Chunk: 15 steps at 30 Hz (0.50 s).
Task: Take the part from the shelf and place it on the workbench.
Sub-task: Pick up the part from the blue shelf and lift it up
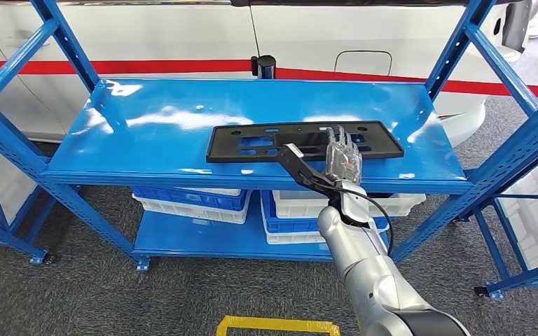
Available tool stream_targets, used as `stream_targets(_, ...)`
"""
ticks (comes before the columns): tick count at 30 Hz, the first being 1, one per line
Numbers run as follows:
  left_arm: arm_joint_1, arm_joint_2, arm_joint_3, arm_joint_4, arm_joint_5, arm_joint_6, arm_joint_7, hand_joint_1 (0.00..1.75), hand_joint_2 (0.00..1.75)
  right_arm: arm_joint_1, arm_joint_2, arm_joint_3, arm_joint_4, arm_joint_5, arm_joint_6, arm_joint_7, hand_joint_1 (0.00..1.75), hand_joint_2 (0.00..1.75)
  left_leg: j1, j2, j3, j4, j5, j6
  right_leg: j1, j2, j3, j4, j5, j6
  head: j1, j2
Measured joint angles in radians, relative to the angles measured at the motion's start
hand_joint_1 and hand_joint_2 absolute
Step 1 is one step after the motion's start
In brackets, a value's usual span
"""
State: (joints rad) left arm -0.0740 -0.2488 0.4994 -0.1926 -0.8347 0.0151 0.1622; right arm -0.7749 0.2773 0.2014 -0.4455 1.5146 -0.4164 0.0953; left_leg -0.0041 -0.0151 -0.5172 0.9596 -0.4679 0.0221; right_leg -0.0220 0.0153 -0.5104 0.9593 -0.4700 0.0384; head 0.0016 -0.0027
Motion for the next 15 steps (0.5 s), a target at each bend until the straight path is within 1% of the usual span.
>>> stream_targets(6, 0.0, -0.001, 0.005, 0.0, 0.0, -0.007, -0.001, 0.0, 1.75, -0.021, -0.004, -0.001, 0.012, -0.003, 0.015, 0.019, 1.75, 1.75, 0.0, 0.0, 0.0, 0.0, 0.0, 0.0, 0.0, 0.0, 0.0, 0.0, 0.0, 0.0, 0.0, 0.0)
stream_targets(15, 0.0, -0.003, 0.028, 0.0, 0.006, -0.009, -0.017, 0.0, 1.75, -0.045, -0.023, -0.002, 0.014, -0.009, 0.001, 0.014, 1.75, 1.75, 0.0, 0.0, 0.001, 0.0, 0.0, 0.0, 0.0, 0.0, 0.0, 0.0, 0.0, 0.0, 0.0, 0.0)
